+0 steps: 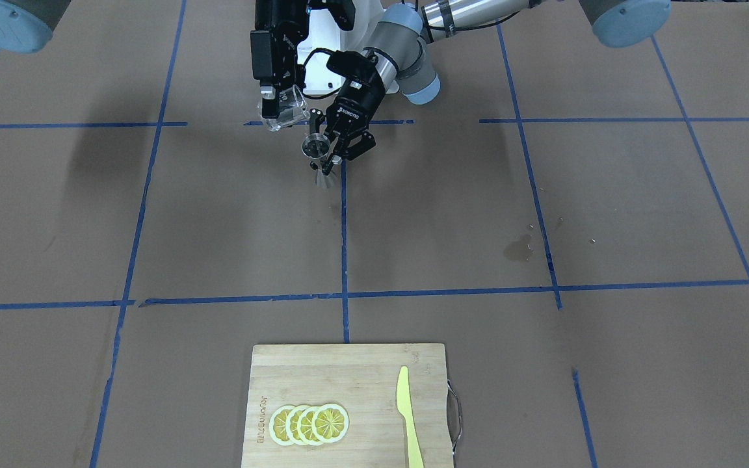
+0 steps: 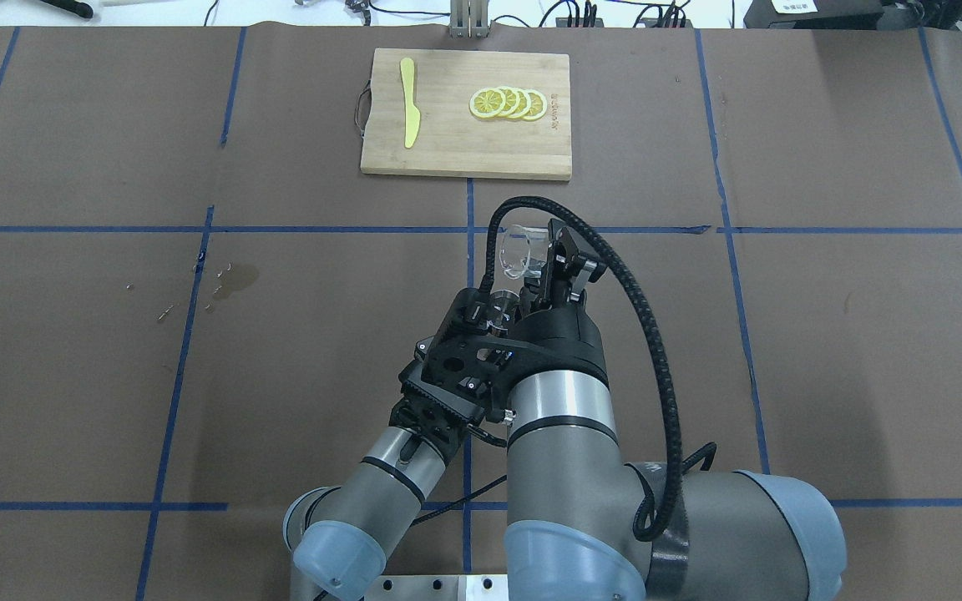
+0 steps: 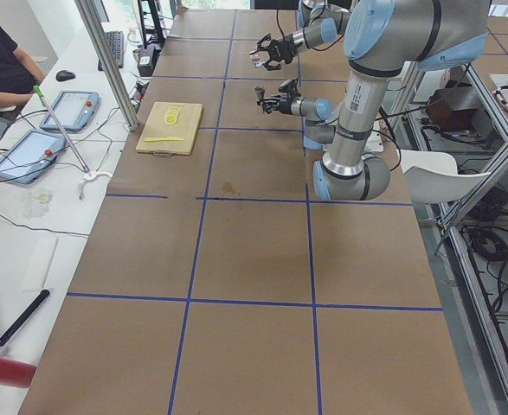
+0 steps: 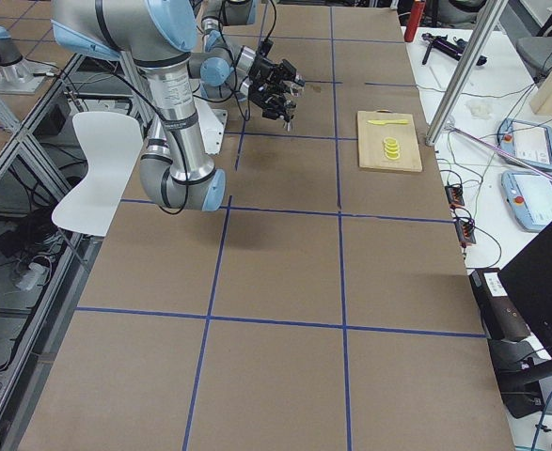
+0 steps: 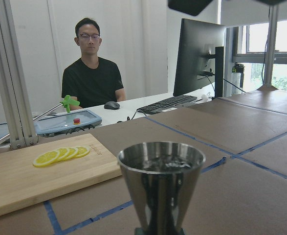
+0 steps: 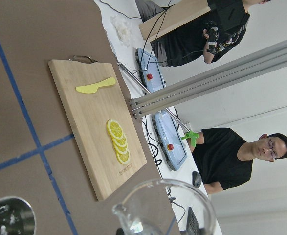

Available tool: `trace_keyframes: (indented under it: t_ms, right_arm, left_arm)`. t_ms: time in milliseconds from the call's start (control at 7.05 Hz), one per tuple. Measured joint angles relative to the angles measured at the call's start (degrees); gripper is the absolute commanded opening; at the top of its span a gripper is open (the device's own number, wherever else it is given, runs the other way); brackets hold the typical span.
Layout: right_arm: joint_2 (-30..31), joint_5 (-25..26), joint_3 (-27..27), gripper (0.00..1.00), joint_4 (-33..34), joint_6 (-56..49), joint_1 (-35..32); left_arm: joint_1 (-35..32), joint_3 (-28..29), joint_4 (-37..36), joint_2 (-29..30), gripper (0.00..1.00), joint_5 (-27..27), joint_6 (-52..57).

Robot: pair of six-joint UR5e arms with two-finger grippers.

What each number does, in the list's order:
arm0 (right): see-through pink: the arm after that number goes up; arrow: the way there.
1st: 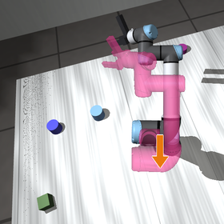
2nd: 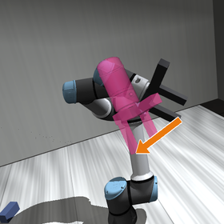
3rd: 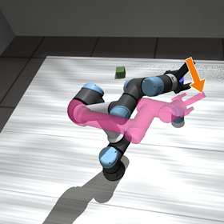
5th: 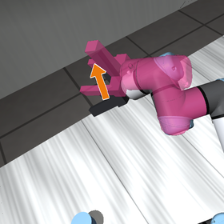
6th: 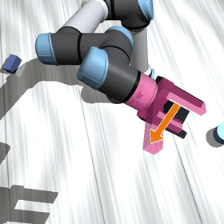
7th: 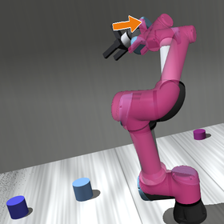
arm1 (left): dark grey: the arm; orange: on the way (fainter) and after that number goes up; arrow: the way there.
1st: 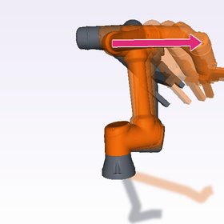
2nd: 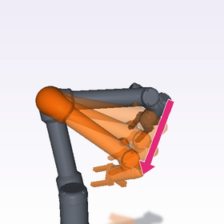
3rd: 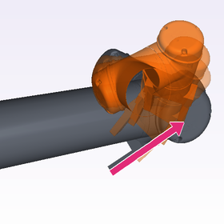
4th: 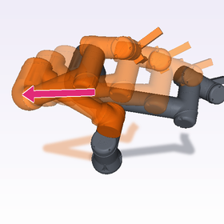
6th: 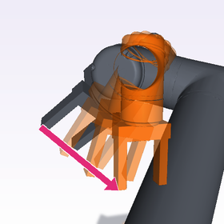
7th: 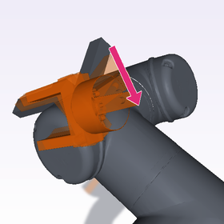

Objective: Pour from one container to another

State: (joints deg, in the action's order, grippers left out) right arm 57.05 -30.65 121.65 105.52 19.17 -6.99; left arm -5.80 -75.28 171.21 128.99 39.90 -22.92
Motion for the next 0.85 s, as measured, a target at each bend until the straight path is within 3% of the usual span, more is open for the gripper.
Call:
trace_keyframes:
  t_ms: [284,851]
  right_arm:
    - [1.9,-0.2,-0.1,0.00,-5.6,8.2,0.2]
    - [6.6,-1.2,2.0,0.00,-6.8,35.7,0.1]
  left_arm:
    - [0.0,-0.6,0.1,-0.3,0.00,-0.1,0.1]
    - [-0.6,-6.1,0.9,-5.4,0.00,-1.5,0.2]
